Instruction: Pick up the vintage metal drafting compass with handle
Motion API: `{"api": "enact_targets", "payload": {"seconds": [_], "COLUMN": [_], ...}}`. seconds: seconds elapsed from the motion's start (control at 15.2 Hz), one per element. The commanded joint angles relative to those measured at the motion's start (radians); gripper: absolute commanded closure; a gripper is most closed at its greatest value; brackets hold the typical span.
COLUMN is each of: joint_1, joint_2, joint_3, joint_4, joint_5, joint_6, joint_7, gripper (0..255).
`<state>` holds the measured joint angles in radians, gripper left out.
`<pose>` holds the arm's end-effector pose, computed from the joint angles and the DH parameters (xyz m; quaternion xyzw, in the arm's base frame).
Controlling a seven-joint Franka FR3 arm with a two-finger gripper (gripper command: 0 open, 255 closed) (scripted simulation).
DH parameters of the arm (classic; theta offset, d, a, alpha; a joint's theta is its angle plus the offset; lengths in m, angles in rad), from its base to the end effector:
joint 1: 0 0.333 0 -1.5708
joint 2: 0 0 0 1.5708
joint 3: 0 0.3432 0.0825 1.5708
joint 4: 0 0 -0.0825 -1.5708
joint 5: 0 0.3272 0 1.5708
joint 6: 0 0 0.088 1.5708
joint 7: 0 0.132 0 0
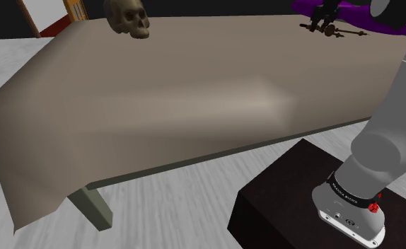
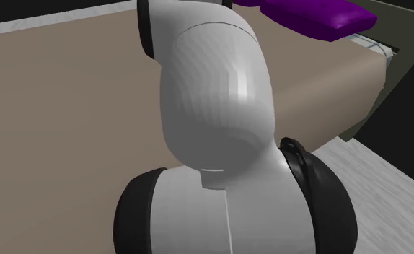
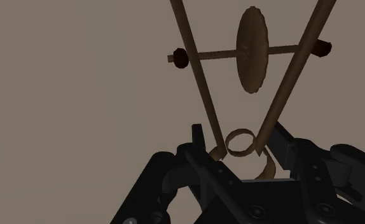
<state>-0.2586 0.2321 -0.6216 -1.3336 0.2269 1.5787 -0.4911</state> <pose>0.4172 -0.3853 0.6222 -0.9817 0.1828 -0.0503 0.0189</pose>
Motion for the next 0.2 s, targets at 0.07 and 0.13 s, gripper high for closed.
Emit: {"api": "enact_targets", "payload": {"seconds": [0.07,0.13], "joint_1": [-0.010,-0.010], "joint_2": [0.013,0.013], "joint_3": [-0.002,-0.002], "joint_4": [0.045,0.045], "joint_5": [0.008,0.008], "joint_6": [-0.035,-0.035], "joint_7": [-0.002,-0.002], "gripper": [255,255]}}
